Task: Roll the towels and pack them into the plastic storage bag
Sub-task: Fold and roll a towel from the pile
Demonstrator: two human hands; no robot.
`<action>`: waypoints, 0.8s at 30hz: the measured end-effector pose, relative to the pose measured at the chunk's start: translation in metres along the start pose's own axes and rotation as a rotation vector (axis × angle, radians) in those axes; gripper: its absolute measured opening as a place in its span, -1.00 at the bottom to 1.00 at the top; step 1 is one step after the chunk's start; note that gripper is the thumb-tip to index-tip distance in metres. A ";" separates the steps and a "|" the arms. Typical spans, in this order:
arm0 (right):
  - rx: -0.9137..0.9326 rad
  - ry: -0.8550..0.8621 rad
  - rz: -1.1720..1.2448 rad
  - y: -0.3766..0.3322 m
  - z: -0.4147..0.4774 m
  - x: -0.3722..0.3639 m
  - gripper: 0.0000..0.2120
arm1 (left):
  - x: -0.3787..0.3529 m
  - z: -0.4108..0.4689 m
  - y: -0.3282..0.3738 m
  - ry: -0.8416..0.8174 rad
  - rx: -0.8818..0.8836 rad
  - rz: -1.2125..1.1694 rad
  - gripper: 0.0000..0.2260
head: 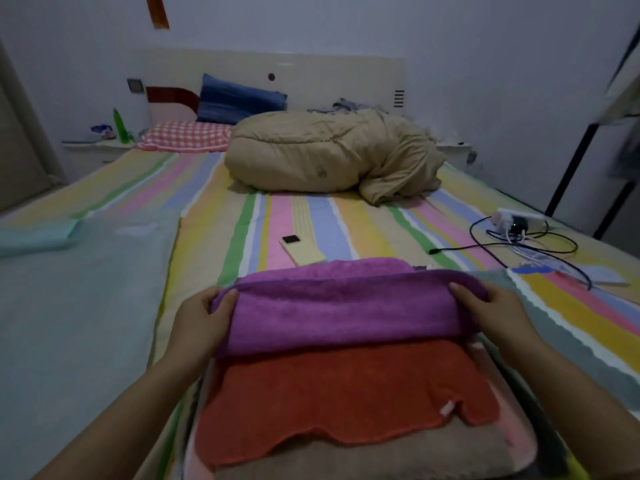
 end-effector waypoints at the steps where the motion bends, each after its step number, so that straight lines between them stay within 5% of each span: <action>1: 0.007 0.028 -0.013 -0.003 0.011 -0.003 -0.81 | -0.002 0.008 0.004 0.024 -0.019 0.052 -0.75; 9: 0.110 0.096 -0.309 -0.015 0.074 -0.034 -0.76 | -0.022 0.070 0.000 0.054 -0.120 0.252 -0.77; 14: -0.006 -0.058 -0.579 0.017 0.079 -0.057 -0.73 | -0.040 0.074 -0.020 -0.049 -0.070 0.374 -0.79; 17: -0.001 0.057 -0.718 0.007 0.065 -0.045 -0.68 | -0.034 0.070 -0.017 -0.019 -0.061 0.467 -0.87; 20: 0.161 0.231 -0.777 -0.031 0.031 -0.027 -0.69 | -0.031 0.058 0.022 0.078 -0.333 0.641 -0.75; 22: 0.065 0.055 -0.592 -0.038 0.004 -0.032 -0.72 | -0.046 0.040 0.056 0.037 -0.472 0.562 -0.67; 24: -0.236 -0.315 -0.157 -0.029 -0.031 -0.058 -0.60 | -0.075 0.020 0.079 -0.097 -0.518 0.453 -0.62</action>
Point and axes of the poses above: each hand's wrist, its own z-axis towards the middle knuckle, its own x-axis out of the back of the hand, y = z × x, the point moved 8 cm from there along z, towards the middle knuckle, and after that the axes turned 5 degrees about -z, right-handed, at the moved point
